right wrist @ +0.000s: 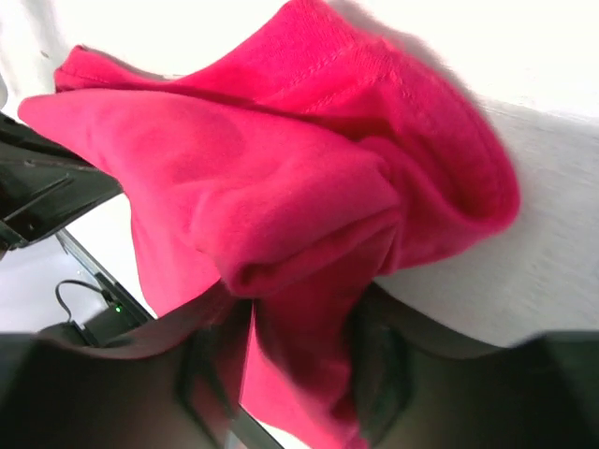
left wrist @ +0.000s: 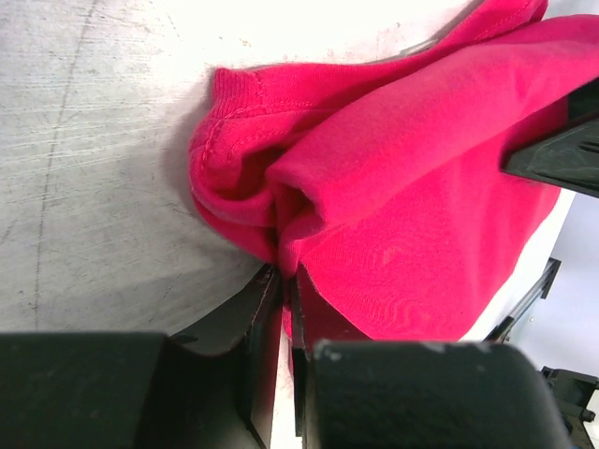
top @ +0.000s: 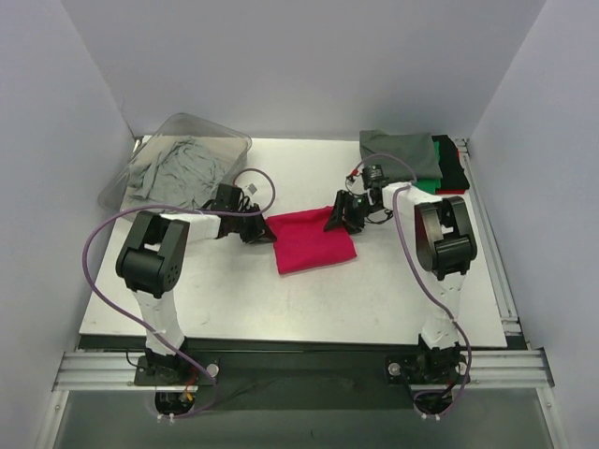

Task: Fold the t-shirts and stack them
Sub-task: Put the neatly folded tshirt into the corner of the board with the right arm

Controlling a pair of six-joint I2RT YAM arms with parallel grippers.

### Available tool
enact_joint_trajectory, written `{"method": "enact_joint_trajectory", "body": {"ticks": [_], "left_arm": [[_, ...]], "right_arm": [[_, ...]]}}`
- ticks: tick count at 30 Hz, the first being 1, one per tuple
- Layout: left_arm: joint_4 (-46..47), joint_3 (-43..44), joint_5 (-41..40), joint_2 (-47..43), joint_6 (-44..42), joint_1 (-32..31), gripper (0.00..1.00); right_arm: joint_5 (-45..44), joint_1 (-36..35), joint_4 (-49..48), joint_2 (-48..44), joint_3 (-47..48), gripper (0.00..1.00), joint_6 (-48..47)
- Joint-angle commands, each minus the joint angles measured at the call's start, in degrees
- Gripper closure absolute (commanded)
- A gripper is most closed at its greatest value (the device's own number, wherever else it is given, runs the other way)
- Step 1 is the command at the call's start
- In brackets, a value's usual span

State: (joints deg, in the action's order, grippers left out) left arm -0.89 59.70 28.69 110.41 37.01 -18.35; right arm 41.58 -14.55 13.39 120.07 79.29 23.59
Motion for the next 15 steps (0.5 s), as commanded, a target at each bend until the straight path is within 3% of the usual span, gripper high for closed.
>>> {"method": "enact_joint_trajectory", "body": {"ticks": [1, 4, 7, 10, 15], "left_arm": [[-0.96, -1.61, -1.00, 1.03, -1.07, -0.99, 0.83], [-0.35, -1.78, -0.83, 0.51, -0.80, -1.51, 0.83], [-0.08, -1.70, -1.00, -0.28, -0.80, -2.39, 0.74], [-0.08, -1.69, -1.35, -1.77, -0.54, -2.66, 0.54], [-2.18, -0.55, -1.62, -5.37, -0.80, -2.57, 0.46]], "right_arm": [[-4.67, -1.45, 2.52, 3.24, -0.89, 0.60, -0.22], [-4.84, -2.15, 2.43, 2.80, -0.45, 0.70, -0.04], [-5.45, -2.68, 2.52, 1.84, -0.10, 1.00, 0.84], [-6.16, -2.86, 2.52, 0.26, -0.27, 1.00, 1.01], [-7.21, -1.89, 4.36, -2.56, 0.69, 1.00, 0.14]]}}
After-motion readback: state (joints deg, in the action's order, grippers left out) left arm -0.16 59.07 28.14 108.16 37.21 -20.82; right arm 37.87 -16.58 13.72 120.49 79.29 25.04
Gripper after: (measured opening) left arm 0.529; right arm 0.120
